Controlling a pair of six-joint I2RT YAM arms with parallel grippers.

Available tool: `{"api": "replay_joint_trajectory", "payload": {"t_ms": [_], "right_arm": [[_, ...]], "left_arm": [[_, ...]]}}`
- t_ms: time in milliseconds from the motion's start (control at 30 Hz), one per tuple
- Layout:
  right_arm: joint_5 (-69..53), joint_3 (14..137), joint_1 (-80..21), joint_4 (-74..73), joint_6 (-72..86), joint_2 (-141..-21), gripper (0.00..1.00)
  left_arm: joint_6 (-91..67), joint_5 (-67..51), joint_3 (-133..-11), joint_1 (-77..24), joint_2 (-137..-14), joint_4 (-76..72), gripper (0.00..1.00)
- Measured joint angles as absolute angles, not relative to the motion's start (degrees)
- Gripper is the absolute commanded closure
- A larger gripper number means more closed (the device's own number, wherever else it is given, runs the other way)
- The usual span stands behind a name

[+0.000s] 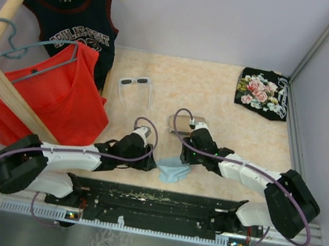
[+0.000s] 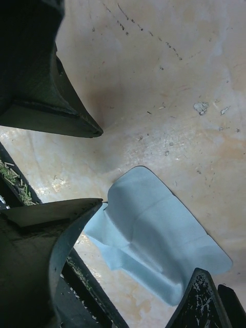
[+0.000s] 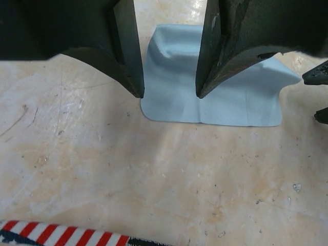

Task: Organize the sunglasses
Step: Fold the glasses cleaning cloth at the center of the board.

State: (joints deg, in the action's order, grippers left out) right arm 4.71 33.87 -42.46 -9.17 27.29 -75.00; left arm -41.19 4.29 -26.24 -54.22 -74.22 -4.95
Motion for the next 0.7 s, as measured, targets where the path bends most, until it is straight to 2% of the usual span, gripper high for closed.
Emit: {"api": "replay_joint_trajectory", "payload": {"t_ms": [367, 700], "right_arm": [[4.0, 39.3, -42.5, -11.4, 23.4, -82.5, 0.58], [7.8, 45.6, -44.8, -18.2, 20.5, -88.1, 0.6]], "left_arm": [[-42.4, 5.8, -26.2, -54.2, -74.5, -5.1, 0.46], [-42.7, 11.4, -25.2, -54.2, -63.3, -0.4, 0.47]]}}
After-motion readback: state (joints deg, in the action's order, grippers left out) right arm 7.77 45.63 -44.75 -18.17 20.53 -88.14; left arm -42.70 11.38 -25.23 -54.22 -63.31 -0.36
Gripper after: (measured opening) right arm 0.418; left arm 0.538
